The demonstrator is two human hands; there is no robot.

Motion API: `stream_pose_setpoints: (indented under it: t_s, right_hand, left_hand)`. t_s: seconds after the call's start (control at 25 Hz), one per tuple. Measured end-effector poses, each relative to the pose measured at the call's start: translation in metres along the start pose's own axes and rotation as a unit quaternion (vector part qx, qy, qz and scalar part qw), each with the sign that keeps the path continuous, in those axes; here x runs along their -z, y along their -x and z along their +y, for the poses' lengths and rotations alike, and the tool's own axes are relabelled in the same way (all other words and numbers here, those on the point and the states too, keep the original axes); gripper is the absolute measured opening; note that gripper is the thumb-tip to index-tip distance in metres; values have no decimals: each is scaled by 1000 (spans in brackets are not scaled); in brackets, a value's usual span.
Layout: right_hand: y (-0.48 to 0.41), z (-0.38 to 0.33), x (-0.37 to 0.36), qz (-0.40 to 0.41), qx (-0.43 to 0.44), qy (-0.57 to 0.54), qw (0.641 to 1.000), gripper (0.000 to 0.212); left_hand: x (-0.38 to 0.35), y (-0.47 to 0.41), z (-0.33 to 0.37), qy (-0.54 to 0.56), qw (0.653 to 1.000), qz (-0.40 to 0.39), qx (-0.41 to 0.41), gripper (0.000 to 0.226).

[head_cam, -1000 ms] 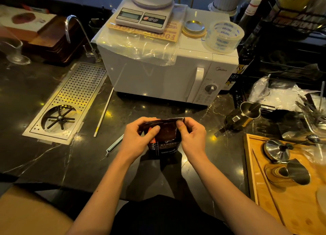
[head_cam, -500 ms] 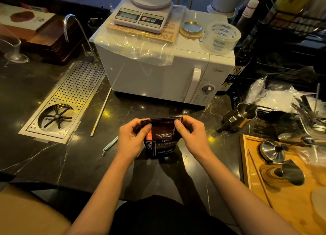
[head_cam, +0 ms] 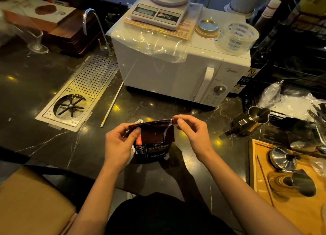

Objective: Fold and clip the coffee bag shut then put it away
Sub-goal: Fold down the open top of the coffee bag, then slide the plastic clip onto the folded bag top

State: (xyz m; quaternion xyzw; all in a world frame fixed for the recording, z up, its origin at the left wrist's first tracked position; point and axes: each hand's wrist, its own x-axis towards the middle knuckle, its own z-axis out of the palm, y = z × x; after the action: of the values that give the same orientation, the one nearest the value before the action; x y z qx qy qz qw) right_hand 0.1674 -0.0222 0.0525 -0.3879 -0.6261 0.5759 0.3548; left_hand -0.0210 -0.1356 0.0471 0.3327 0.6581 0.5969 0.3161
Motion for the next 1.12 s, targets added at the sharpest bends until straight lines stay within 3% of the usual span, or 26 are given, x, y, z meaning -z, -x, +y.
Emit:
stream_pose_setpoints:
  t_s: [0.16, 0.32, 0.44, 0.56, 0.76, 1.0, 1.12]
  right_hand:
    - [-10, 19, -19, -14, -22, 25, 999, 18]
    - [-37, 50, -53, -100, -30, 192, 976, 26]
    - [-61, 71, -75, -208, 36, 355, 911, 40]
    - [-80, 79, -93, -290, 95, 452, 838, 48]
    - [-96, 85, -99, -344, 137, 521, 769, 32]
    - [-89, 87, -86, -294, 136, 550, 770, 22]
    - [-83, 87, -73, -269, 107, 537, 792, 20]
  left_hand:
    - [29, 20, -4, 21, 996, 81, 0, 22]
    - [53, 34, -8, 26, 991, 131, 2, 22]
    - [64, 41, -11, 18, 987, 161, 11, 25]
    - [70, 46, -10, 11, 984, 180, 13, 24]
    - [76, 49, -11, 10, 981, 195, 18, 23]
    - [73, 48, -10, 5, 982, 186, 21, 23]
    - [71, 44, -9, 4, 984, 178, 23, 24]
